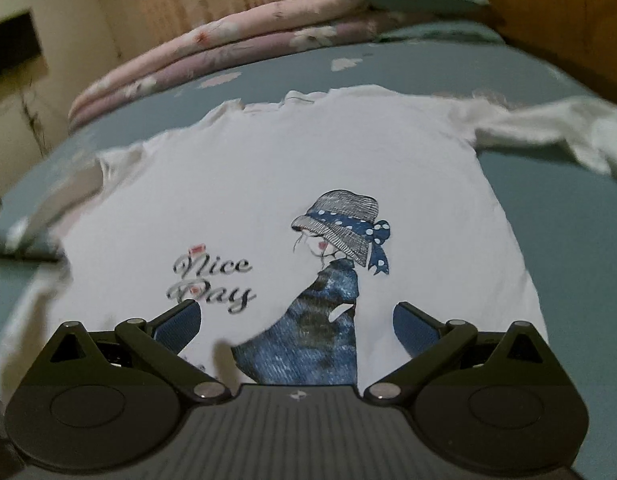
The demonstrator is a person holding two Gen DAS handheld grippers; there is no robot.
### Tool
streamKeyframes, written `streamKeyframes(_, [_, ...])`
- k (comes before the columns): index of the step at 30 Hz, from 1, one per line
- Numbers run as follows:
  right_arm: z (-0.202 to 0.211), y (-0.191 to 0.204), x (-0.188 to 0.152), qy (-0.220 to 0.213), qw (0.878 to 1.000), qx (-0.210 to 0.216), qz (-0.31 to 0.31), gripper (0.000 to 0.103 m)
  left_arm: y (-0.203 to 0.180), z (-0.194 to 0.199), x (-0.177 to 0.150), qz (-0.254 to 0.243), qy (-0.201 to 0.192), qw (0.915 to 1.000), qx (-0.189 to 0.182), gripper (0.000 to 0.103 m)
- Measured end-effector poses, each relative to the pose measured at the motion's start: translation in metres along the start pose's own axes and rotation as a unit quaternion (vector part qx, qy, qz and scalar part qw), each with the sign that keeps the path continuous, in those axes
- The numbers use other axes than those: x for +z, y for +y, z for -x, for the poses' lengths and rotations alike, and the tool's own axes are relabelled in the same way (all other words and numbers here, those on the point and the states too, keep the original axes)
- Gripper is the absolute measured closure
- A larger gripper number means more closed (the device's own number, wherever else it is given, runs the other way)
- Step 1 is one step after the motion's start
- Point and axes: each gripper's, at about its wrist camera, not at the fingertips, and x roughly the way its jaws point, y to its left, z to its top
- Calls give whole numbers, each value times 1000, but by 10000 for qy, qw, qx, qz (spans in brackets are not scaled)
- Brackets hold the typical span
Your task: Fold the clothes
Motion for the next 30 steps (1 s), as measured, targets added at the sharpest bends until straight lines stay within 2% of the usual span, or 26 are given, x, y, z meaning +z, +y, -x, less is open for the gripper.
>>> streamKeyframes(4, [-5,10,-2,-38,9990,-268,361,0,52,32,38,48,-311,9980,540,1])
streamKeyframes(7, [-8,12,-2,-83,9984,-348,443,0,106,50,56,340,-423,9940,947,7])
streamKeyframes(9, [-10,14,-2,-105,9979,-394,500,0,145,59,60,633,-429,9892,1251,22])
streamKeyframes(11, [-12,15,-2,-130,9975,-439,536,0,185,67,56,1031,-430,9837,1409,31])
streamKeyframes(12, [-13,16,-1,-145,9974,-455,544,0,204,71,52,1247,-430,9808,1439,32])
streamKeyframes(16, [-17,16,-1,-219,9970,-473,572,0,267,89,31,1943,-526,9688,1448,32])
streamKeyframes(19, [-20,17,1,-233,9968,-499,585,0,295,100,15,2271,-659,9612,1416,32])
streamKeyframes(30, [-24,18,1,-255,9963,-559,606,0,345,78,6,2571,-766,9596,850,31])
